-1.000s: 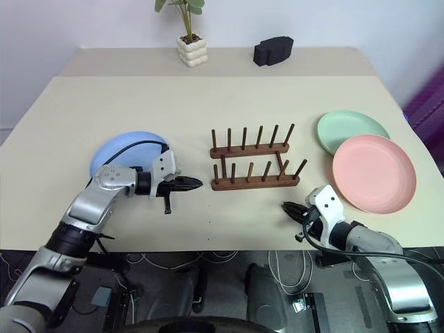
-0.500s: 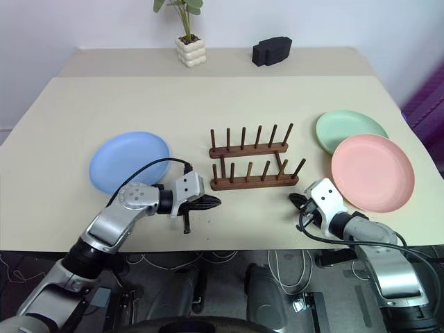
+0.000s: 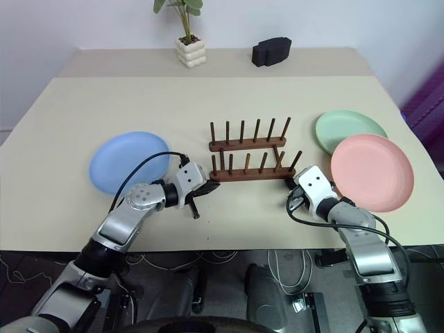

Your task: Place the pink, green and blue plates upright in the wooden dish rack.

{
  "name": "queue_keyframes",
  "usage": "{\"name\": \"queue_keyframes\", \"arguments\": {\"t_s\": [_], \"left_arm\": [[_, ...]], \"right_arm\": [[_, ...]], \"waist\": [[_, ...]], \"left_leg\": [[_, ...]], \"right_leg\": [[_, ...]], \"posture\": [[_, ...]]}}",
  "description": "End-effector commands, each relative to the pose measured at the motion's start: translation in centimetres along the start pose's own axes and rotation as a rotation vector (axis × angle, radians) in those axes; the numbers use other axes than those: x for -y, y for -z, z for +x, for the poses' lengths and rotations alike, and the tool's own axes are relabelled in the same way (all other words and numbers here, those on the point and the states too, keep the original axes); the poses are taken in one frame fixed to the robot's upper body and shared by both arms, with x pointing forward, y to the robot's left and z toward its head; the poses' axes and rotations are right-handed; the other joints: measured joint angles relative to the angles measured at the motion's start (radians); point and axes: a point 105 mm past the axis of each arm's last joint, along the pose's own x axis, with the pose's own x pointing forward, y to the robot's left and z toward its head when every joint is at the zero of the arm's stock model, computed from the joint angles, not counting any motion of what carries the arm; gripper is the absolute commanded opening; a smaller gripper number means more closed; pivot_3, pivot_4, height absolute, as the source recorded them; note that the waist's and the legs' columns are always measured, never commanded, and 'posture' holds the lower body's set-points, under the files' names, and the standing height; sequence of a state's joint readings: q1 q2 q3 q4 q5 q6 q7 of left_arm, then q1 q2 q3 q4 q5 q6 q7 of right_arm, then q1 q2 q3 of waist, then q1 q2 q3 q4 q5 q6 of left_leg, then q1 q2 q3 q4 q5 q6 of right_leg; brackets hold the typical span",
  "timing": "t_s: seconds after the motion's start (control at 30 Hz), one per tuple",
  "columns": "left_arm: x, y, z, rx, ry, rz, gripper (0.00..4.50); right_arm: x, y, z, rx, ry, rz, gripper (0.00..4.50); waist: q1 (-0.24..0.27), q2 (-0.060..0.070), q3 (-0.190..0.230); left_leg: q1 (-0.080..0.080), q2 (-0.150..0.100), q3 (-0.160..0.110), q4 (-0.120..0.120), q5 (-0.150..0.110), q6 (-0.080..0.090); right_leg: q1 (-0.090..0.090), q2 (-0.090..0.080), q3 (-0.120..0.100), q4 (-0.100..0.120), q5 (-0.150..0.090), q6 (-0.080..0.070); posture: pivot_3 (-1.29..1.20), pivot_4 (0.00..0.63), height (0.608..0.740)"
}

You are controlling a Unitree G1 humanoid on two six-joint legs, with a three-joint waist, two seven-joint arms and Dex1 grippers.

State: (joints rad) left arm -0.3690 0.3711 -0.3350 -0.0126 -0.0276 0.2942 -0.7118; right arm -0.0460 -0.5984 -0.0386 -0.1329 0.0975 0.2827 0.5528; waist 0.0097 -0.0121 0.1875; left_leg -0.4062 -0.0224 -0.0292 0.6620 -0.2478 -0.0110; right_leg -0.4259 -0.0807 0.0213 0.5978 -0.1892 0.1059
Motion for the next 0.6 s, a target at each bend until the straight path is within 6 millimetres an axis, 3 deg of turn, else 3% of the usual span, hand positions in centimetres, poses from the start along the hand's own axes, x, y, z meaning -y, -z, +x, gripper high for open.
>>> {"name": "queue_keyframes", "arguments": {"t_s": [0.03,0.27,0.6], "left_arm": [[-1.4,-0.1,-0.2,-0.001,-0.062,0.024,0.05],[-2.7,0.1,-0.2,-0.014,-0.132,0.045,0.05],[-2.3,0.0,-0.2,-0.005,-0.115,0.045,0.05]], "right_arm": [[0.1,-0.2,0.4,0.010,0.017,-0.016,0.00],[0.1,-0.7,1.2,0.033,0.020,-0.027,0.00],[0.2,-0.8,1.1,0.038,0.018,-0.035,0.00]], "waist": [[0.000,0.000,0.000],[-0.002,0.000,0.000],[-0.002,0.000,0.000]], "left_leg": [[0.000,0.000,0.000,0.000,0.000,0.000],[0.000,0.000,0.000,0.000,0.000,0.000],[0.000,0.000,0.000,0.000,0.000,0.000]], "right_leg": [[0.000,0.000,0.000,0.000,0.000,0.000],[0.000,0.000,0.000,0.000,0.000,0.000],[0.000,0.000,0.000,0.000,0.000,0.000]], "posture": [[0.00,0.150,0.736],[0.00,0.150,0.736],[0.00,0.150,0.736]]}}
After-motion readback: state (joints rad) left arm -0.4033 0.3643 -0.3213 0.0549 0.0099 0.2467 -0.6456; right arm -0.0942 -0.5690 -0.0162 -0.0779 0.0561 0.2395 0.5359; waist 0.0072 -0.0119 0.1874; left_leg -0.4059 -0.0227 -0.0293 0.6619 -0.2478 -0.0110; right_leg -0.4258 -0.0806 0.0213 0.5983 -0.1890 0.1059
